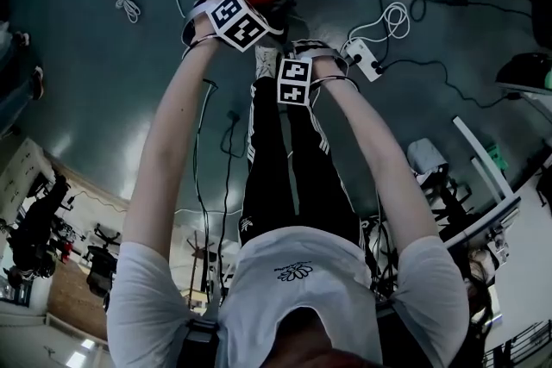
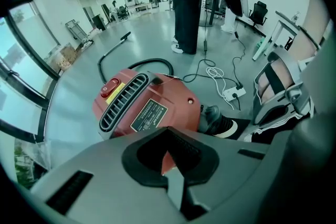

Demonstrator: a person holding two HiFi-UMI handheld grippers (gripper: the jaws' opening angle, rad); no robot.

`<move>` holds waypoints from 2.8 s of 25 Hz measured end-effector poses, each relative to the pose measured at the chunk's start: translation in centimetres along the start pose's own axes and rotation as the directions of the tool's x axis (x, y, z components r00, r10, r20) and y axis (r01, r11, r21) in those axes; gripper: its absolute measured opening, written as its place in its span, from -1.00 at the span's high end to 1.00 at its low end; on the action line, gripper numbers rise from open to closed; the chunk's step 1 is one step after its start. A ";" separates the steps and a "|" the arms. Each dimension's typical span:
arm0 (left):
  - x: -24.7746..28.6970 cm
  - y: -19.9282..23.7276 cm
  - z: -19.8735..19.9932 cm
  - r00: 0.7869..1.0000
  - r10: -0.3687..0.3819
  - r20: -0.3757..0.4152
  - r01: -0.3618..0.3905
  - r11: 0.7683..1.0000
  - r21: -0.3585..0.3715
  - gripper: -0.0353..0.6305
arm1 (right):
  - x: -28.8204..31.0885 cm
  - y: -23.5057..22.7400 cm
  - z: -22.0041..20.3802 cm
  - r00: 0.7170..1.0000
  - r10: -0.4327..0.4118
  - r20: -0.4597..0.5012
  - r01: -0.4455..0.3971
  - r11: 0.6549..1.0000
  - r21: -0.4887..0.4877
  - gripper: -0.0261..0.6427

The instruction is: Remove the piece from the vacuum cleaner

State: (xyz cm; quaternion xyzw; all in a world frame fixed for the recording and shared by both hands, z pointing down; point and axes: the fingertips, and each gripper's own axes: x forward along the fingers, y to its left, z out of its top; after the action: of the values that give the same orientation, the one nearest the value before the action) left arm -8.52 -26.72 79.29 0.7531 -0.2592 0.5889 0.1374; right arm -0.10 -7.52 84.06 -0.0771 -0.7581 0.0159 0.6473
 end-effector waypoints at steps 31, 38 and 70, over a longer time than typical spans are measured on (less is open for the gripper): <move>0.0 0.3 -0.1 0.998 0.044 0.036 -0.043 0.998 -0.035 0.89 | 2.7 5.7 0.6 0.991 0.130 0.000 -0.130 0.991 -0.041 0.83; 0.0 0.4 0.0 0.996 0.059 0.063 -0.055 0.996 -0.067 0.89 | 2.9 8.8 1.6 0.988 0.143 0.062 -0.149 0.984 0.102 0.83; -55.4 6.3 9.5 0.320 0.702 0.636 -0.103 0.693 -0.714 0.89 | -57.3 -8.1 9.0 0.328 -0.890 0.317 0.721 0.452 0.526 0.82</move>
State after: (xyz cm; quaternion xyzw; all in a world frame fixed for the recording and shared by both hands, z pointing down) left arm -13.78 -24.15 23.06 0.7693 -0.6379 0.0180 0.0308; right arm -1.18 -22.71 27.54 0.4185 -0.8314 -0.1791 0.3186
